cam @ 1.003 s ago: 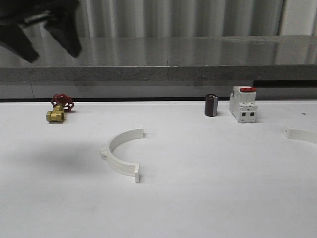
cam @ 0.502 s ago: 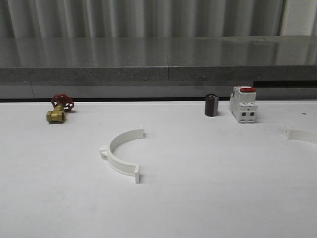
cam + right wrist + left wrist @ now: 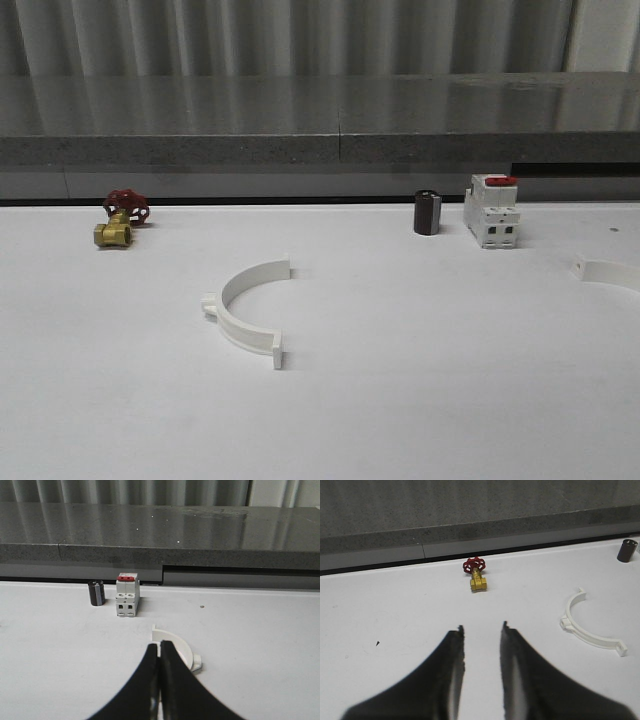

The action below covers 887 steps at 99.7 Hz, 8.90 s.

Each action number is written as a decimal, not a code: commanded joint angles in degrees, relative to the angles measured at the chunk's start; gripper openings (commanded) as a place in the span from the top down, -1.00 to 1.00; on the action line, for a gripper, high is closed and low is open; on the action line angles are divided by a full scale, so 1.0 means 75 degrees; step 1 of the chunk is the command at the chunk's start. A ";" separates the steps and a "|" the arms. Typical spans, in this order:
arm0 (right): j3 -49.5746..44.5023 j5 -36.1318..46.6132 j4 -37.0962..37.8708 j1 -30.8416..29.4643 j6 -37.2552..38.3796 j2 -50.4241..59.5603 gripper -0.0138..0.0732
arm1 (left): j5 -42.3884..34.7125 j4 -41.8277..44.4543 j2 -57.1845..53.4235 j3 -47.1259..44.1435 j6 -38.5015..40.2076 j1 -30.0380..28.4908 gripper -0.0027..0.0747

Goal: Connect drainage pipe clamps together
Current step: 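Grasp the other white clamp half by its end with the right gripper, then carry the clamp half to the placed half, aligning the open ends, then press the clamp half against the other to close the ring, then open the right gripper and lift it away from the ring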

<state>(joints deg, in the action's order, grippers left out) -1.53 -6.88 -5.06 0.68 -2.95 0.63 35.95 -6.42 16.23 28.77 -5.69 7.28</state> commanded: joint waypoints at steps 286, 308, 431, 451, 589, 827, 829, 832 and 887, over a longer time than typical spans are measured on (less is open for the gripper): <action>0.8713 -0.3916 -0.0391 -0.1265 -0.1072 -1.3945 -0.62 | -0.0500 -0.0080 0.0061 0.0195 -0.0009 -0.0026 0.98; 0.8713 -0.4076 -0.0428 -0.1265 -0.1064 -1.3945 0.18 | -0.0500 -0.0080 0.0061 0.0195 -0.0009 -0.0026 0.98; 0.9640 -0.4648 0.1675 0.2896 0.5325 -1.3691 0.74 | -0.0500 -0.0080 0.0061 0.0195 -0.0009 -0.0026 0.98; 1.0766 -0.5139 0.1783 0.3479 0.5639 -1.4509 0.74 | -0.0500 -0.0080 0.0061 0.0195 -0.0009 -0.0026 0.98; 1.2361 -0.5503 0.1685 0.4464 0.6893 -1.5959 0.64 | -0.0514 -0.0080 0.0061 0.0195 -0.0009 -0.0026 0.98; 0.6260 -0.4921 0.1212 0.0613 0.2046 -0.6426 -0.15 | -0.0514 -0.0080 0.0061 0.0195 -0.0009 -0.0026 0.98; 0.6132 -0.4921 0.1212 0.0613 0.2046 -0.6333 -0.10 | -0.0514 -0.0080 0.0061 0.0195 -0.0009 -0.0026 0.98; 0.5979 -0.4921 0.1212 0.0613 0.2046 -0.6074 -0.03 | -0.0514 -0.0080 0.0061 0.0195 -0.0009 -0.0026 0.98; 0.4949 -0.4587 0.1272 0.0613 0.2046 -0.4087 0.95 | -0.0525 -0.0080 0.0061 0.0195 -0.0009 -0.0026 0.98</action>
<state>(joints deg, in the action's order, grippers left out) 34.33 -45.32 3.50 5.58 12.99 -30.01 36.29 -6.42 16.23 28.74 -5.69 7.28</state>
